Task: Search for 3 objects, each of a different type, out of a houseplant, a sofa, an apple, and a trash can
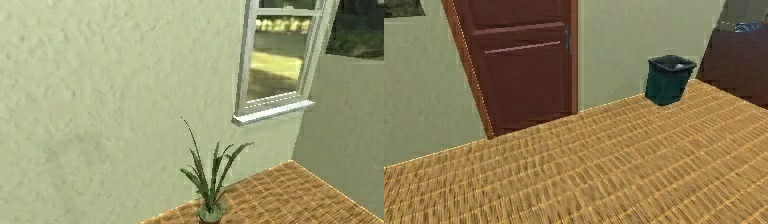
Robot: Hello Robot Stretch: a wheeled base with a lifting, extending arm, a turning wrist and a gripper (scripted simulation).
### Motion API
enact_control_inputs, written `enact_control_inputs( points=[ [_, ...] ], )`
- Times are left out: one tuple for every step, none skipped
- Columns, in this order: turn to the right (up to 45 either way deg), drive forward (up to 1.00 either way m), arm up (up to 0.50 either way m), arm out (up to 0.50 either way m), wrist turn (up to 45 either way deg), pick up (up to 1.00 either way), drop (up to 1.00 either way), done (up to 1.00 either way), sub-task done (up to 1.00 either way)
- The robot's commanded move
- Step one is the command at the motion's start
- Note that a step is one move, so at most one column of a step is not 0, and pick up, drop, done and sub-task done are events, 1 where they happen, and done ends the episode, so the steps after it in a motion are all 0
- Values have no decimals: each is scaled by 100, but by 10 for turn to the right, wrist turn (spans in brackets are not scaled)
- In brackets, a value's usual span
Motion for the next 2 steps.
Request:
enact_control_inputs(
  points=[
    [0, 0, 0, 0, 0, 0, 0, 0, 100],
    [450, 0, 0, 0, 0, 0, 0, 0, 0]
  ],
)
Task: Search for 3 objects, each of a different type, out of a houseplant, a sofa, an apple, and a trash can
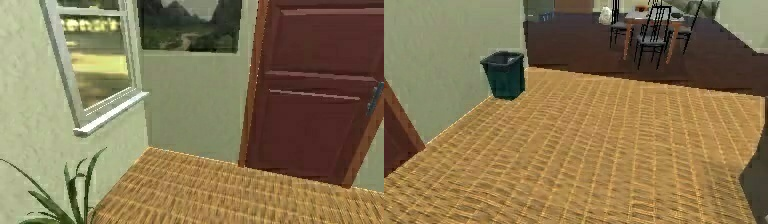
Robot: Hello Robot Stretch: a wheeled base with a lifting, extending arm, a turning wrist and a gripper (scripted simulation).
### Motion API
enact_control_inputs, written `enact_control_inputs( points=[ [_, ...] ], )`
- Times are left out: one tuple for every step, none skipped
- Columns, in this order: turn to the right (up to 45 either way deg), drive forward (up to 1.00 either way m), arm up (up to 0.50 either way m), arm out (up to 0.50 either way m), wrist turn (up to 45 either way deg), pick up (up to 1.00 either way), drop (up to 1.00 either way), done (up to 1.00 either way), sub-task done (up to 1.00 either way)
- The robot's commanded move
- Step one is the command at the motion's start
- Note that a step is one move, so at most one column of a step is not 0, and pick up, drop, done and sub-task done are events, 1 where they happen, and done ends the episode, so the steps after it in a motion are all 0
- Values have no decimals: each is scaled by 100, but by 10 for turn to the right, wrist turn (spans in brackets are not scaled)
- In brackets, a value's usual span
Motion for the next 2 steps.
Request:
enact_control_inputs(
  points=[
    [450, 0, 0, 0, 0, 0, 0, 0, 0],
    [330, 0, 0, 0, 0, 0, 0, 0, 0]
  ],
)
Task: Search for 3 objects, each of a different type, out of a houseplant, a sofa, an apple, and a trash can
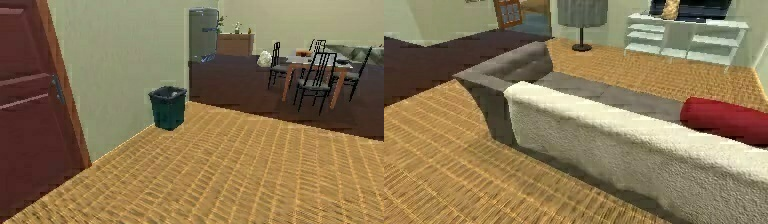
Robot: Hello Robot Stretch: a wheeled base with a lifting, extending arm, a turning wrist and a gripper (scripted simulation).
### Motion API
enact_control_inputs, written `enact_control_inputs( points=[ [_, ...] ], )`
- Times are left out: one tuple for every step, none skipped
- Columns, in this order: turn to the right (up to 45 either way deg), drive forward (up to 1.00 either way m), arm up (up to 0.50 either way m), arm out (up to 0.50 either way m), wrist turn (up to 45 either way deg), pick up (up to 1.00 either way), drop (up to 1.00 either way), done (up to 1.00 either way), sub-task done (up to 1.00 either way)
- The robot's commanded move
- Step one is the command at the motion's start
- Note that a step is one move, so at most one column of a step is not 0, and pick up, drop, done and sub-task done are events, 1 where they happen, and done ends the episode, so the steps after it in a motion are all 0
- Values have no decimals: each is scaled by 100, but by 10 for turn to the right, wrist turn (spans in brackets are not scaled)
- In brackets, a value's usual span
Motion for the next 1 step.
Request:
enact_control_inputs(
  points=[
    [0, 100, 0, 0, 0, 0, 0, 0, 0]
  ],
)
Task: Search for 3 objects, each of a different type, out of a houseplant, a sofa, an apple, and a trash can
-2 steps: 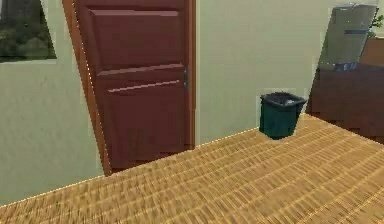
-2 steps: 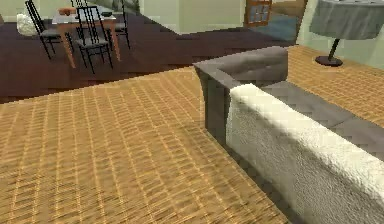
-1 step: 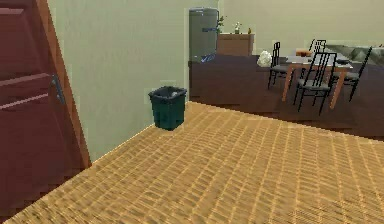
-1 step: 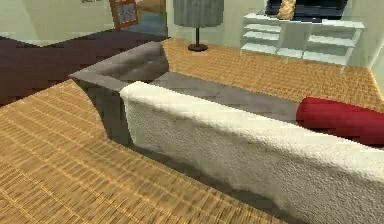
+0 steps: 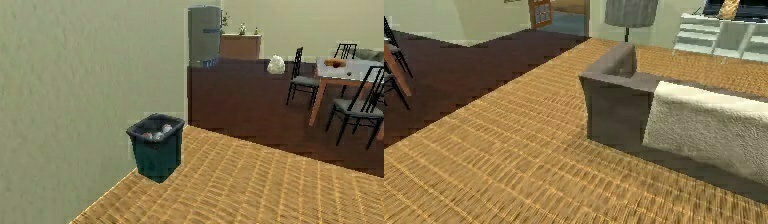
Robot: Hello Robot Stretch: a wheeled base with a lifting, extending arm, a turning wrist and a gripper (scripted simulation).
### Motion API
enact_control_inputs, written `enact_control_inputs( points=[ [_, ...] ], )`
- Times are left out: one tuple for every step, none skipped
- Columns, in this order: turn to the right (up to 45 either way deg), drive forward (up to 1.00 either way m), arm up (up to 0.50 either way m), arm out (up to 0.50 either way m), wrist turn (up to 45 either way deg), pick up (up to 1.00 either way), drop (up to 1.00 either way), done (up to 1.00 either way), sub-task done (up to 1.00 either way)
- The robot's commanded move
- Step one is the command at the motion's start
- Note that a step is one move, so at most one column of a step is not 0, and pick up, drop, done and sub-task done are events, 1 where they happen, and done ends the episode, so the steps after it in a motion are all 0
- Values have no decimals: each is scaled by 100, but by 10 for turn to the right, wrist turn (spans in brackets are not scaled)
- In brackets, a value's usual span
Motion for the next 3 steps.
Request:
enact_control_inputs(
  points=[
    [60, 0, 0, 0, 0, 0, 0, 0, 0],
    [0, 65, 0, 0, 0, 0, 0, 0, 0],
    [-240, 0, 0, 0, 0, 0, 0, 0, 0]
  ],
)
